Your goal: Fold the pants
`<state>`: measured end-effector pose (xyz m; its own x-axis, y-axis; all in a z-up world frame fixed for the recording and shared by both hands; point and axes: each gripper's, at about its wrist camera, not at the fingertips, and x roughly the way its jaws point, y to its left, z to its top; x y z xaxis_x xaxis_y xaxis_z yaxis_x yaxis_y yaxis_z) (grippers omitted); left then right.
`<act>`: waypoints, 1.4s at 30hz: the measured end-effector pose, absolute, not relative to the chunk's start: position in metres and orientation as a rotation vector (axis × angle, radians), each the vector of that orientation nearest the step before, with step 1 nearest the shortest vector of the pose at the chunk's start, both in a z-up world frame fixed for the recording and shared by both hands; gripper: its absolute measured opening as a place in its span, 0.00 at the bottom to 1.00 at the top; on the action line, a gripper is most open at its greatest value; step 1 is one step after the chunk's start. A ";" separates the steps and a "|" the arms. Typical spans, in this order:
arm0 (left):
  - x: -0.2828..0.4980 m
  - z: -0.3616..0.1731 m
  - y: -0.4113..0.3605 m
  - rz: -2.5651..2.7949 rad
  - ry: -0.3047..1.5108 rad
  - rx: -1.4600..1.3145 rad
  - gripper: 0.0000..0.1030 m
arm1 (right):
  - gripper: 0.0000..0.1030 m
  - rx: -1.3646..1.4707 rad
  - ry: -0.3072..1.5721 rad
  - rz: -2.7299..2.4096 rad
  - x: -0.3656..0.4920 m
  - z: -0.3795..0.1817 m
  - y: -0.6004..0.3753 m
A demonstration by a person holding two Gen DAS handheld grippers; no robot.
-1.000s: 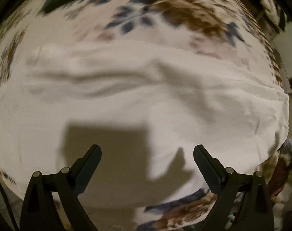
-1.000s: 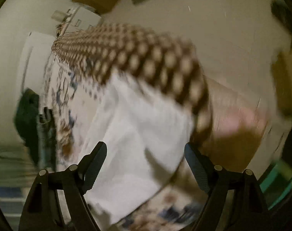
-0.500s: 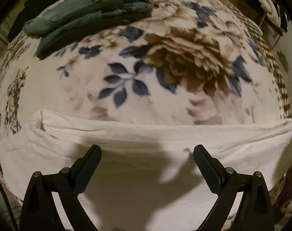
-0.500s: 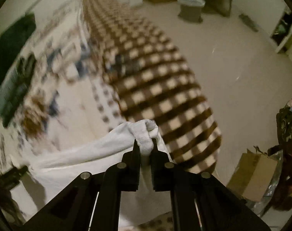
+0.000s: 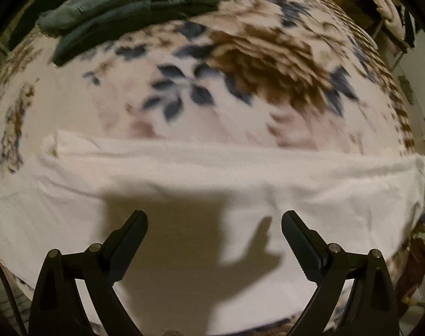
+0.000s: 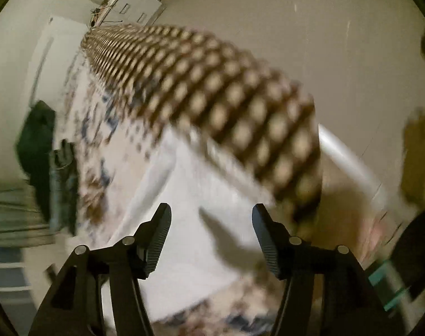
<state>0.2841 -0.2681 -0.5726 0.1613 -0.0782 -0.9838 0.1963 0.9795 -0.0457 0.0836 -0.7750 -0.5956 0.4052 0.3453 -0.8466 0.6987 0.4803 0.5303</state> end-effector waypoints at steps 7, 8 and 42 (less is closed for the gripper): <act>0.250 -0.602 -0.287 -0.263 1.461 0.152 0.95 | 0.63 1.250 1.144 -0.282 0.055 -0.659 -0.749; 0.248 -0.606 -0.287 -0.264 1.467 0.157 0.95 | 0.63 1.271 1.101 -0.262 0.055 -0.660 -0.748; 0.249 -0.649 -0.279 -0.236 1.530 0.142 1.00 | 0.49 1.518 0.753 -0.099 0.071 -0.706 -0.684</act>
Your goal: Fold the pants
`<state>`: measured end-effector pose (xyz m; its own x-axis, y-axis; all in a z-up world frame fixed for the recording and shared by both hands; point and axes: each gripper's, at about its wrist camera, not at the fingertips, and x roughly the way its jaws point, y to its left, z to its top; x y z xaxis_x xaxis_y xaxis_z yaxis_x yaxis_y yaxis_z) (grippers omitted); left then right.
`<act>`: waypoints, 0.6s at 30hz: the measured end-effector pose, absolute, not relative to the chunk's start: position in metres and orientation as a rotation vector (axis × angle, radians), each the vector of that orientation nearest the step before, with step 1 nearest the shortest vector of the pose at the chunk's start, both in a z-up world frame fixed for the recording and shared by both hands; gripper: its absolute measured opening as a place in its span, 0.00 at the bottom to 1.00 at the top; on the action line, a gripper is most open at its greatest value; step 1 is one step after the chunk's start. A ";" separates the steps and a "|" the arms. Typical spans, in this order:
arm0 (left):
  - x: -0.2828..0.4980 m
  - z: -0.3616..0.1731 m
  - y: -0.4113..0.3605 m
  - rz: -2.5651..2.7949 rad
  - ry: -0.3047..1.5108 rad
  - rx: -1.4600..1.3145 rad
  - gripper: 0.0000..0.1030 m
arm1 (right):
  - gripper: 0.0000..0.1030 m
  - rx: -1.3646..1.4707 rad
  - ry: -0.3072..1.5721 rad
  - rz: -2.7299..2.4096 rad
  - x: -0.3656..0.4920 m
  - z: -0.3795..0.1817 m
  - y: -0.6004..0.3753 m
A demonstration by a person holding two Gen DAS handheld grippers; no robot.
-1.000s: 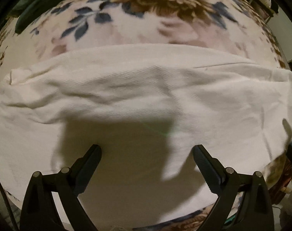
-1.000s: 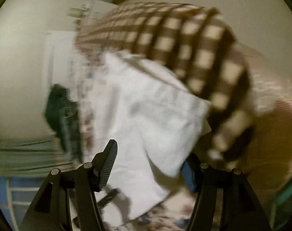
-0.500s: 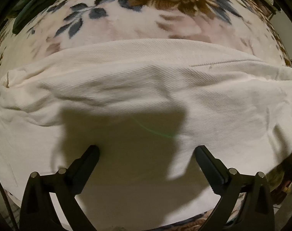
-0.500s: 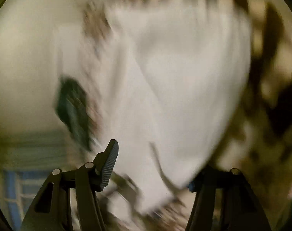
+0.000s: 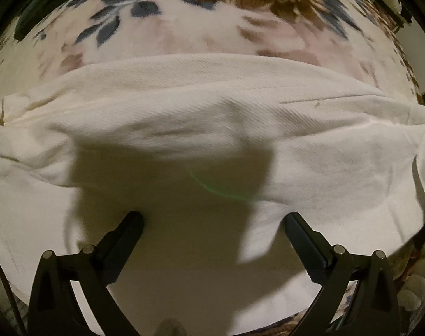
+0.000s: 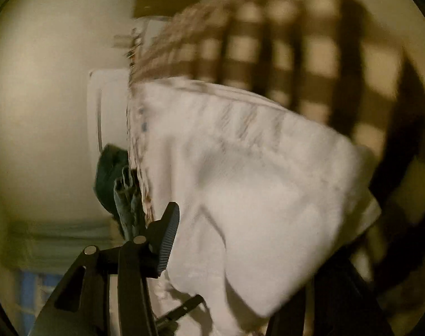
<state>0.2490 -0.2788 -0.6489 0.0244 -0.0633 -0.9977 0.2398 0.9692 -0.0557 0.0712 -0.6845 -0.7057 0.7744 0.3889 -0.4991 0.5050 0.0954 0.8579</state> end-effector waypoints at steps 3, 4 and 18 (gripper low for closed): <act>0.252 -0.651 -0.280 -0.232 1.546 0.140 1.00 | 0.27 1.466 0.766 -0.124 0.086 -0.699 -0.677; 0.253 -0.650 -0.279 -0.234 1.553 0.129 1.00 | 0.14 1.423 0.777 -0.131 0.089 -0.691 -0.673; 0.259 -0.574 -0.157 -0.169 1.440 -0.196 1.00 | 0.05 1.106 0.786 -0.128 0.109 -0.532 -0.608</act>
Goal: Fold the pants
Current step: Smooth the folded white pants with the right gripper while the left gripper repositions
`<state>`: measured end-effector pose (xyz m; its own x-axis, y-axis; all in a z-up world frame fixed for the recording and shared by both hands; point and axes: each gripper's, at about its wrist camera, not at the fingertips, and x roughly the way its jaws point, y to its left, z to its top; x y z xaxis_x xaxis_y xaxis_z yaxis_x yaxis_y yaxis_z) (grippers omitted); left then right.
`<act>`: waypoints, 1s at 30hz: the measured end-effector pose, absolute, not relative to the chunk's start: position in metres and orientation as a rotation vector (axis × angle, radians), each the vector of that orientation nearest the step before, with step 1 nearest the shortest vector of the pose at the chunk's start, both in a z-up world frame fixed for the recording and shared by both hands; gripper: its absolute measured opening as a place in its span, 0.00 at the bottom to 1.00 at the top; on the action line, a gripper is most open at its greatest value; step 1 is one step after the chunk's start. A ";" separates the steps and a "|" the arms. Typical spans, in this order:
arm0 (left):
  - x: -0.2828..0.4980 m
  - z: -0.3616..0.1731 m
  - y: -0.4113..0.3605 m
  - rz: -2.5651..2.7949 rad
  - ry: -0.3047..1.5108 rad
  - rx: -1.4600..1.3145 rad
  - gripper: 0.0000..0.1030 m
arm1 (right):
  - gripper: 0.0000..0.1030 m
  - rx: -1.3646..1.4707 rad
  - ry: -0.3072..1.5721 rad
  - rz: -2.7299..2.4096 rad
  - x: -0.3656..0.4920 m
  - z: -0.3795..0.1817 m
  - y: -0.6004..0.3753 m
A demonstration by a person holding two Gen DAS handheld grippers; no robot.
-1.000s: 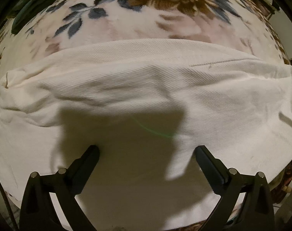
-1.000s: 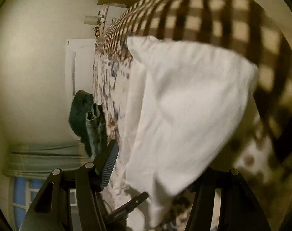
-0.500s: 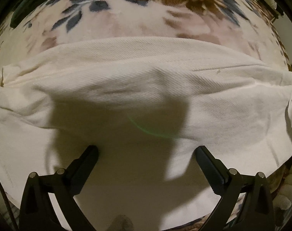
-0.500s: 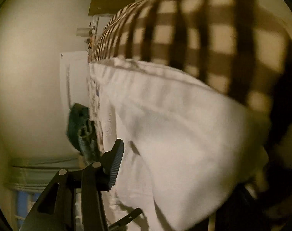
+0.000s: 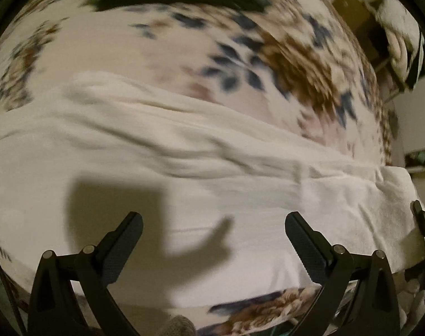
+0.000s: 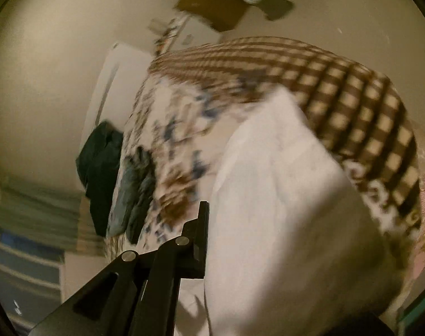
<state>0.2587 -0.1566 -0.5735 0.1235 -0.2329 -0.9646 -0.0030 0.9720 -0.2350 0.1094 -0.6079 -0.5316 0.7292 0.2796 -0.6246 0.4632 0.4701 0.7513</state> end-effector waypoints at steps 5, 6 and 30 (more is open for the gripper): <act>0.237 -0.548 -0.081 -0.071 1.410 -0.270 1.00 | 0.05 0.884 0.862 -0.006 0.149 -0.479 -0.495; 0.232 -0.546 -0.060 -0.042 1.405 -0.287 1.00 | 0.05 0.849 0.879 0.020 0.159 -0.477 -0.470; 0.250 -0.575 0.074 -0.035 1.374 -0.576 1.00 | 0.86 0.436 1.419 0.262 0.175 -0.560 -0.252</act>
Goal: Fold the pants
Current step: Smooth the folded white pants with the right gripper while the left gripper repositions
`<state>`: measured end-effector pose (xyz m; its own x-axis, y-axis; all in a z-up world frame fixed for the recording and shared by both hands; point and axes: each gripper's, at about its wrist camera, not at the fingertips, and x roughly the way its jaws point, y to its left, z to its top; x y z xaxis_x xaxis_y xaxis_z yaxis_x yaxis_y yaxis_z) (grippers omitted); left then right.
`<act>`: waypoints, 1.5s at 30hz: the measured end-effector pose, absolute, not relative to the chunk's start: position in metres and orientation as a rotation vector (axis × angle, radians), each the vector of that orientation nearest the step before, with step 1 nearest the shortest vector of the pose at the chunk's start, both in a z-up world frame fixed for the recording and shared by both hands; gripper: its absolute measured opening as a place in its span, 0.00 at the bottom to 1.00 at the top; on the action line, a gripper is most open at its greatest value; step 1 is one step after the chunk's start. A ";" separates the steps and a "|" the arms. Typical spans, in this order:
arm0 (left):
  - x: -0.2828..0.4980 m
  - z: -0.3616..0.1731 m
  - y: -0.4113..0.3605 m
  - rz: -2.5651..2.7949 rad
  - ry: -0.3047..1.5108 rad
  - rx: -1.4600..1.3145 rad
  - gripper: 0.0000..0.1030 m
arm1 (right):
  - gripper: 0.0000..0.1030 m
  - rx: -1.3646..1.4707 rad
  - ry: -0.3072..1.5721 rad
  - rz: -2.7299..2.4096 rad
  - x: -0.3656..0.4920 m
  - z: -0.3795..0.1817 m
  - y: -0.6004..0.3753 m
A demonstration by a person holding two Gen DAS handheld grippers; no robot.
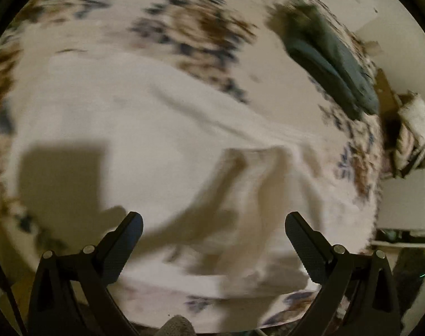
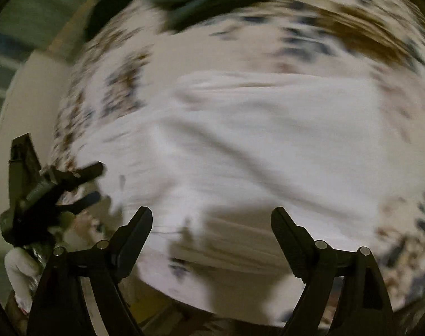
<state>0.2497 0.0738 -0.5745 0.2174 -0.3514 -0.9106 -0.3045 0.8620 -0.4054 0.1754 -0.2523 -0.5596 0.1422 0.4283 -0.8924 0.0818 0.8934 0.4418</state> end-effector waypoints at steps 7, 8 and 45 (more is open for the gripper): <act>0.284 -0.625 0.023 -0.043 1.493 -0.312 1.00 | 0.86 0.575 1.470 0.074 0.178 -0.597 -0.321; 0.285 -0.627 0.020 -0.046 1.483 -0.282 0.94 | 0.86 0.582 1.470 0.059 0.180 -0.602 -0.325; 0.156 -0.618 0.241 0.449 0.803 -1.181 0.37 | 0.86 0.350 1.641 0.259 0.233 -0.624 -0.169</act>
<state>0.1561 0.2408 -0.6176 0.6499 -0.0929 -0.7543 -0.6912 0.3404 -0.6374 0.2332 -0.1691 -0.6237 -0.0791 0.3753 -0.9235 0.0731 0.9261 0.3701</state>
